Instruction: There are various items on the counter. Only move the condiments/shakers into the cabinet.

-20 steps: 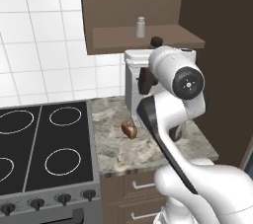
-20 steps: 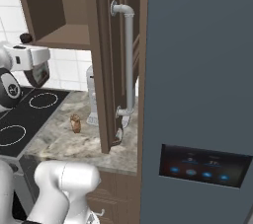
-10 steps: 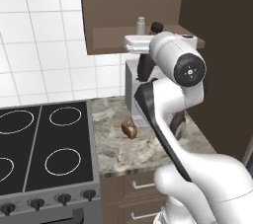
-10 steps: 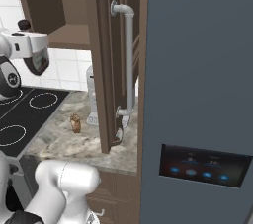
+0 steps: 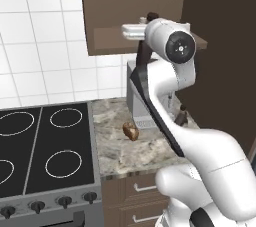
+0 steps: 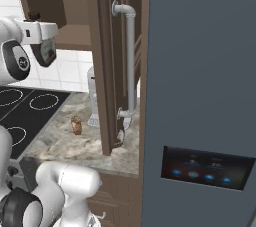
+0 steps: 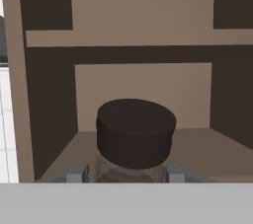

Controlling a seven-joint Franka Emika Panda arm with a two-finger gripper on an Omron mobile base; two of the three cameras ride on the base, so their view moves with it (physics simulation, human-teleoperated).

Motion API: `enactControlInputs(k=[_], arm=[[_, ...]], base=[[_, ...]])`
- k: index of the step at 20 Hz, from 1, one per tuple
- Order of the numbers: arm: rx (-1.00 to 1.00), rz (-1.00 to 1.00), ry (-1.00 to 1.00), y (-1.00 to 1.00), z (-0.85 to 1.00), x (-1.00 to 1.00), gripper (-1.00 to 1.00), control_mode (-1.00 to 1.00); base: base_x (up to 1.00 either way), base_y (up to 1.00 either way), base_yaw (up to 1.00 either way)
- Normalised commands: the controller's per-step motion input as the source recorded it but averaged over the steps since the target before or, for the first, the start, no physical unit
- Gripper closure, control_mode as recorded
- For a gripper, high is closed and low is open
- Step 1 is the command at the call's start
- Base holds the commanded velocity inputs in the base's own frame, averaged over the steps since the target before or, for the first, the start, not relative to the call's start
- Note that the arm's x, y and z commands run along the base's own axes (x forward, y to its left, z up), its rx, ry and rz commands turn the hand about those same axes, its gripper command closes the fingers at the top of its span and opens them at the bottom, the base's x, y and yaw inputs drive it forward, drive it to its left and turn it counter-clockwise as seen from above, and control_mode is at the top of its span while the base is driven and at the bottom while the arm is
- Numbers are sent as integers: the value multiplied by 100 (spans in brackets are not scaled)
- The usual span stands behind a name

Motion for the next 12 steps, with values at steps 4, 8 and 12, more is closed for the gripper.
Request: enactControlInputs(k=[4, 8, 12], arm=[[-14, 0, -3, 8, 10, 36, 100, -100], [-13, 0, -5, 18, 29, 1, 100, -100], [-2, 0, 3, 2, 15, 30, 100, -100]], base=[[0, 0, 0], [0, 0, 0], [0, 0, 0]])
